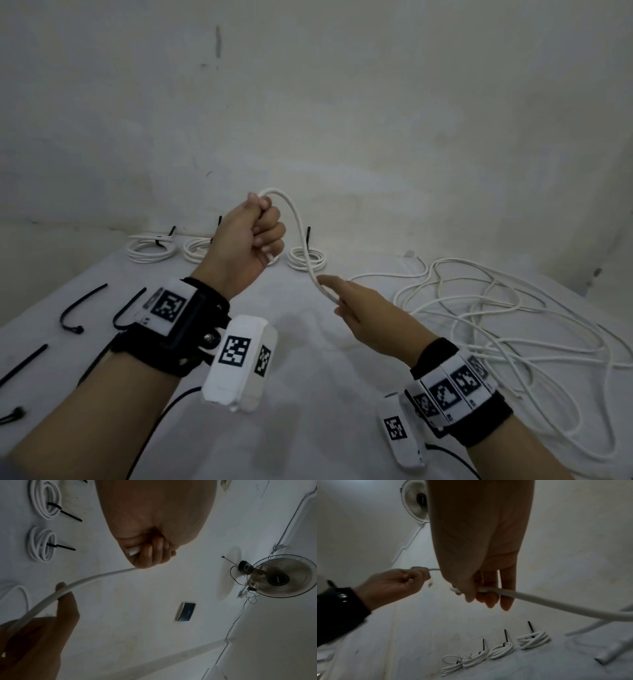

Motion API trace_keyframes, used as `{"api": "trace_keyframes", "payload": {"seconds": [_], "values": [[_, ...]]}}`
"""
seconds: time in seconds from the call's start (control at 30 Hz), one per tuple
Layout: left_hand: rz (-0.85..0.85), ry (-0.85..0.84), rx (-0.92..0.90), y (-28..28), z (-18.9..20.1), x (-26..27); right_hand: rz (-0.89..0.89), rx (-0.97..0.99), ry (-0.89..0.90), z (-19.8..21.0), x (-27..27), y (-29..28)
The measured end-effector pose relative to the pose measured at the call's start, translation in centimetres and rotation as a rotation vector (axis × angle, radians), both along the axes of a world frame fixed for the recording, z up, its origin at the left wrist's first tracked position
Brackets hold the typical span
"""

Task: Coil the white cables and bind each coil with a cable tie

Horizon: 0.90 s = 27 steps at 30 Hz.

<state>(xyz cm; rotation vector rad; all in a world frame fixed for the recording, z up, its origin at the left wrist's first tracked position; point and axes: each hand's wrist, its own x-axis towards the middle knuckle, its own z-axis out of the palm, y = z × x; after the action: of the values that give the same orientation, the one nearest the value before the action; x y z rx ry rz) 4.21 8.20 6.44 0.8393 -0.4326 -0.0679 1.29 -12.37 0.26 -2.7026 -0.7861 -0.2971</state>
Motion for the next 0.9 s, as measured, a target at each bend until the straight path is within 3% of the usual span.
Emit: {"api": "trace_keyframes", "payload": {"seconds": [0.13, 0.23, 0.3, 0.47, 0.57, 0.73, 0.9], "values": [[0.021, -0.019, 0.1, -1.2, -1.0, 0.1, 0.012, -0.304, -0.197, 0.6, -1.3, 1.0], [0.044, -0.031, 0.241, -2.4, -2.1, -0.2, 0.109, -0.326, -0.521, 1.6, -2.8, 1.6], [0.053, -0.039, 0.292, -3.1, -2.9, -0.4, 0.174, -0.282, -0.621, 2.3, -3.3, 1.8], [0.027, -0.067, 0.367, -3.9, -4.1, -1.0, 0.276, -0.084, -0.467, 4.3, -3.8, 2.5], [-0.023, -0.13, 0.446, -3.6, -4.9, -1.0, 0.201, 0.055, -0.391, 5.5, -3.9, 2.5], [-0.159, -0.154, 0.35, -3.2, -5.9, -1.3, 0.029, 0.308, -0.379, 6.2, -2.0, 1.2], [-0.236, -0.09, 0.196, -3.2, -7.0, -1.1, 0.003, 0.347, -0.353, 4.5, -0.1, 1.8]]}}
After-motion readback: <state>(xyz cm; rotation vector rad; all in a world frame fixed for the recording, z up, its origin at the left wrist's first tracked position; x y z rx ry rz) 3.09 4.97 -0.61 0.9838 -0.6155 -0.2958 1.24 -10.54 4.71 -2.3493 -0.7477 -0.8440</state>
